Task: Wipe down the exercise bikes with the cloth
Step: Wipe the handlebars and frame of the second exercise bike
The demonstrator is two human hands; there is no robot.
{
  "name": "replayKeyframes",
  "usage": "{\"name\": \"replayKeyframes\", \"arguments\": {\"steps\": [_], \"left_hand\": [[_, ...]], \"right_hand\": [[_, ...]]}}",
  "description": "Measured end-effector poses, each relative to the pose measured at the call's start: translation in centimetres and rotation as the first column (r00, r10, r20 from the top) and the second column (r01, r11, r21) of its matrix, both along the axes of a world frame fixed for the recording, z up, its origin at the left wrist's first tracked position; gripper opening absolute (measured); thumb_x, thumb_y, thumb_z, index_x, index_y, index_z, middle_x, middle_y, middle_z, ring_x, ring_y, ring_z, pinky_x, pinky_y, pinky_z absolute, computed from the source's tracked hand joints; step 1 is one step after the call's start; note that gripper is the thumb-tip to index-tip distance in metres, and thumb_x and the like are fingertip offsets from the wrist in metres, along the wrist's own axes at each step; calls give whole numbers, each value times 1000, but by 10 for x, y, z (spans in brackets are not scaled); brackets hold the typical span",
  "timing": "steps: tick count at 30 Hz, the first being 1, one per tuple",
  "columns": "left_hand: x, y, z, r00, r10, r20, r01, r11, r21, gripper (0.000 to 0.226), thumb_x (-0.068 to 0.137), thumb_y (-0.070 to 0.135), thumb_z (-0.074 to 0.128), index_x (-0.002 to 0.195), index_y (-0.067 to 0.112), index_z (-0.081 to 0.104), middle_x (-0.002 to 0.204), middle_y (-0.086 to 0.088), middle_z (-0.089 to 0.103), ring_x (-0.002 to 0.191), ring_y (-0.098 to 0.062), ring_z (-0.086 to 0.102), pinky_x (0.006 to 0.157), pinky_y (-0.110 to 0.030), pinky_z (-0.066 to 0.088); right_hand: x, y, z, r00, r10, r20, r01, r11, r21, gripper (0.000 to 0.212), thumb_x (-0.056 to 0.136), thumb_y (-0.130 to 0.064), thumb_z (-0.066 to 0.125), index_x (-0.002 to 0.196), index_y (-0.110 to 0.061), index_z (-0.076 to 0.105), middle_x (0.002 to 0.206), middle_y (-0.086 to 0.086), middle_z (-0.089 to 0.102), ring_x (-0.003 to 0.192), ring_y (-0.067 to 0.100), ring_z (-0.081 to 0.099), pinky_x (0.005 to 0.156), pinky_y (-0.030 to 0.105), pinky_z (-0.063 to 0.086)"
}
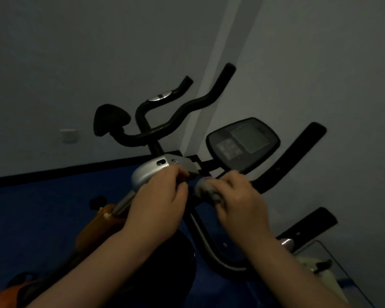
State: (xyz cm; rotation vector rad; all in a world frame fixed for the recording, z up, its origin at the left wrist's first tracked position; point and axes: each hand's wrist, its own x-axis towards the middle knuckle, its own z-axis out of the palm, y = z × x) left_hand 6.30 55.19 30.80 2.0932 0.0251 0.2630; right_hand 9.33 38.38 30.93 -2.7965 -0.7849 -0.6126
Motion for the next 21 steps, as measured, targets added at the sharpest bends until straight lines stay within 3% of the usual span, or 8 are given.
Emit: {"name": "replayKeyframes", "arguments": {"steps": [3,6,10,13,16,19,21], "left_hand": [[13,-3,-6,995,-85,-57,82,995,-54,18,98,25,41,110,30,53,104,10,61,90,-2,57,81,-27,51],[15,0,-14,992,-93,-80,79,983,-167,19,98,19,40,104,31,54,101,7,63,89,-2,58,79,-24,49],[13,4,-22,987,-158,-39,153,983,-104,21,97,18,41,106,32,55,103,11,61,93,-2,58,87,-33,52],[14,6,-23,978,-210,18,209,978,11,22,96,21,43,112,32,53,108,13,55,100,-1,52,91,-31,48],[19,4,-19,962,-272,38,265,956,122,22,96,24,45,116,31,52,111,15,51,106,-4,46,94,-29,43],[45,-12,-10,947,-314,73,304,945,125,21,94,24,48,113,27,56,108,11,53,105,-8,49,92,-28,42],[64,-29,-3,939,-333,84,328,942,66,18,95,22,47,109,25,58,104,9,55,97,-7,53,86,-25,42]], "right_hand": [[4,-24,16,980,-189,55,187,982,35,21,68,-7,72,87,-14,70,80,3,54,69,20,54,43,16,26],[9,4,15,950,-311,42,299,936,184,14,74,-8,67,86,-14,67,84,2,52,77,20,54,49,24,34],[-10,16,-4,987,-158,-2,157,978,138,30,67,-4,72,93,-17,67,88,2,53,71,17,52,51,17,33],[1,-28,16,955,-295,42,289,951,109,26,66,-3,74,89,-13,68,86,5,55,69,22,55,47,21,39],[13,-65,54,866,-483,130,470,874,122,21,72,-3,70,91,-11,69,94,9,56,74,27,57,56,25,36],[35,-70,89,822,-515,243,465,853,237,20,77,-7,67,96,-12,70,106,10,55,80,19,53,65,23,35],[47,-63,94,813,-517,269,461,853,246,17,77,-7,66,93,-13,68,106,10,54,84,23,55,63,24,35]]}}
